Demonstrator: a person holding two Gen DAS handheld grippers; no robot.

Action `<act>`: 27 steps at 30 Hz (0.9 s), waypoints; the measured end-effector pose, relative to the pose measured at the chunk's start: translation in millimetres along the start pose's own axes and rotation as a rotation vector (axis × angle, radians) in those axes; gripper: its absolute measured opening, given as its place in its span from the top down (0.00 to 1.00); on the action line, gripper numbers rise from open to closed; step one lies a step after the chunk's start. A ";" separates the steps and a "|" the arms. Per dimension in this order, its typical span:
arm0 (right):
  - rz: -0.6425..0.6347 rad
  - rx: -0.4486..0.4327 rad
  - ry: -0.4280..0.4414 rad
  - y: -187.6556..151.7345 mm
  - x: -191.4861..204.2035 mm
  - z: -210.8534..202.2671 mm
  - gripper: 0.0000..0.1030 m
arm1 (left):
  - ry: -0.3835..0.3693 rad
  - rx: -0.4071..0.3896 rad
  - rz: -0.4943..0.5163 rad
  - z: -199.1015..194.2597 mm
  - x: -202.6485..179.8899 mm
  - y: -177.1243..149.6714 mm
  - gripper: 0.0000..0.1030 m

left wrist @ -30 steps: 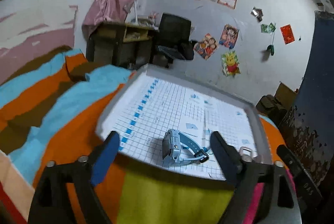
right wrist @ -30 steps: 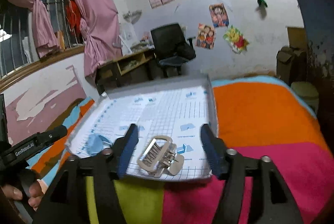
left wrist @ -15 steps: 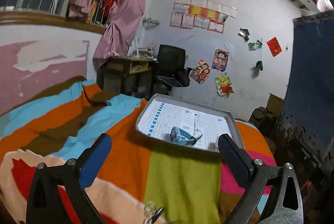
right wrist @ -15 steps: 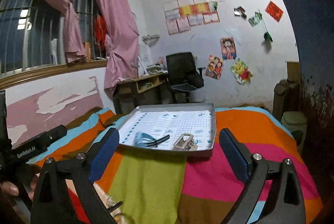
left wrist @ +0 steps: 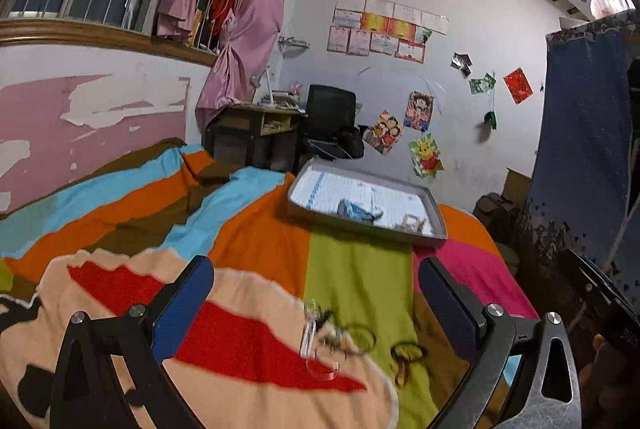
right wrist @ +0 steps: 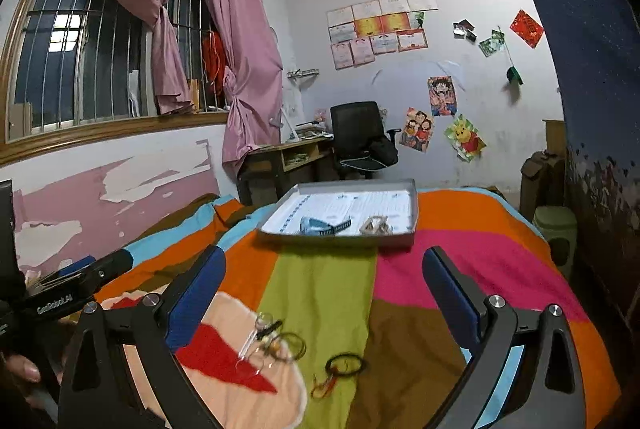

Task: Organize jewelry
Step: 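Withdraw both tools back toward the remaining rings on the bedspread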

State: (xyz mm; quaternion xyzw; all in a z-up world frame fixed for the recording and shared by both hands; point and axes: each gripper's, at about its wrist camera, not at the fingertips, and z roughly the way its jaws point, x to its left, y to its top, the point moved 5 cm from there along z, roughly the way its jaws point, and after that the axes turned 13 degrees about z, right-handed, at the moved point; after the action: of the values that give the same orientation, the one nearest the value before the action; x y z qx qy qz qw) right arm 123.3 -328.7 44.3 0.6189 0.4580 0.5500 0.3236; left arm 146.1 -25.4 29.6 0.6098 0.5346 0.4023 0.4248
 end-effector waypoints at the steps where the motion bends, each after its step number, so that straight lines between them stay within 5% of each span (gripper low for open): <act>1: 0.000 0.003 -0.001 -3.4 0.6 -4.7 0.06 | 0.000 0.007 0.009 -6.6 0.0 -5.3 0.00; 14: -0.007 0.045 -0.014 -33.4 4.6 -35.8 0.06 | 0.039 0.039 -0.015 -41.4 17.5 -39.5 0.00; 27: -0.045 0.080 0.013 -11.9 15.3 28.6 0.06 | 0.068 0.033 -0.039 4.8 26.1 -19.6 0.00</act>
State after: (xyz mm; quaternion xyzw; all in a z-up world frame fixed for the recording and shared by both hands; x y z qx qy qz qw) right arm 148.3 -307.3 34.1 0.6172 0.4958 0.5277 0.3079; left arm 147.3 1.4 10.4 0.5921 0.5672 0.4056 0.4040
